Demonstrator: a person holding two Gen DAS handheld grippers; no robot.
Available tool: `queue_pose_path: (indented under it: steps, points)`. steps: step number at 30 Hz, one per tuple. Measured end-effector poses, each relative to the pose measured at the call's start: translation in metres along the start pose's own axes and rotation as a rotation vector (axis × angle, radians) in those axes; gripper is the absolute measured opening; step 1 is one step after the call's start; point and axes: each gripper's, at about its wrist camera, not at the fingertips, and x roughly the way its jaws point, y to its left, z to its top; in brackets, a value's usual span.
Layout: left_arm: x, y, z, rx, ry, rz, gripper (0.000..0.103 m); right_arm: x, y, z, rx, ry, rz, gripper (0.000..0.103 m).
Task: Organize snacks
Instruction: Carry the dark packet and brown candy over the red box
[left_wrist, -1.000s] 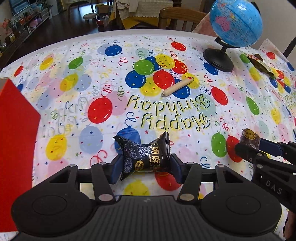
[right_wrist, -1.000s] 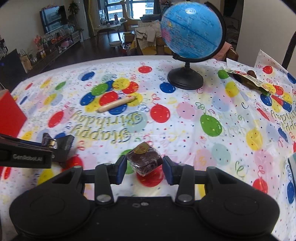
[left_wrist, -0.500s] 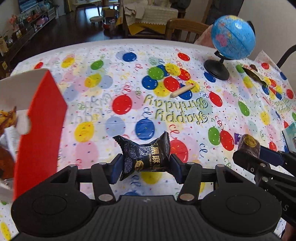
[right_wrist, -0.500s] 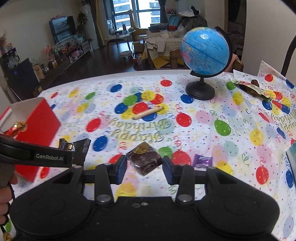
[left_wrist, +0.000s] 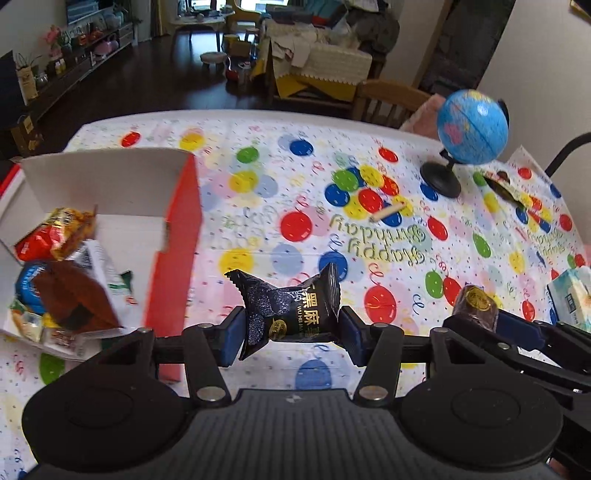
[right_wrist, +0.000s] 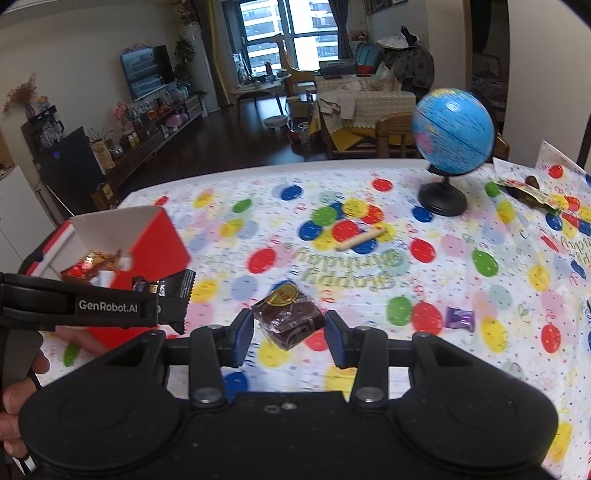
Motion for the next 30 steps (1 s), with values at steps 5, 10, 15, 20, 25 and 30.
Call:
queue_pose_path:
  steps: [5, 10, 15, 20, 25, 30]
  points:
    - [-0.019, 0.029, 0.001, -0.014, -0.029, 0.004, 0.054, -0.003, 0.033, 0.005, -0.018, -0.017, 0.018, 0.040]
    - [-0.036, 0.062, 0.004, -0.034, -0.059, 0.009, 0.054, -0.001, 0.067, 0.009, -0.033, -0.026, 0.035, 0.040]
    - [-0.047, 0.094, 0.005, -0.050, -0.074, 0.018, 0.054, 0.005, 0.101, 0.013, -0.051, -0.035, 0.046, 0.040]
    - [-0.055, 0.126, 0.006, -0.068, -0.083, 0.027, 0.054, 0.014, 0.131, 0.016, -0.058, -0.037, 0.054, 0.040]
    - [-0.060, 0.159, 0.009, -0.093, -0.089, 0.039, 0.054, 0.026, 0.161, 0.021, -0.070, -0.035, 0.059, 0.040]
    - [-0.060, 0.191, 0.012, -0.125, -0.091, 0.057, 0.054, 0.044, 0.185, 0.027, -0.088, -0.021, 0.061, 0.040]
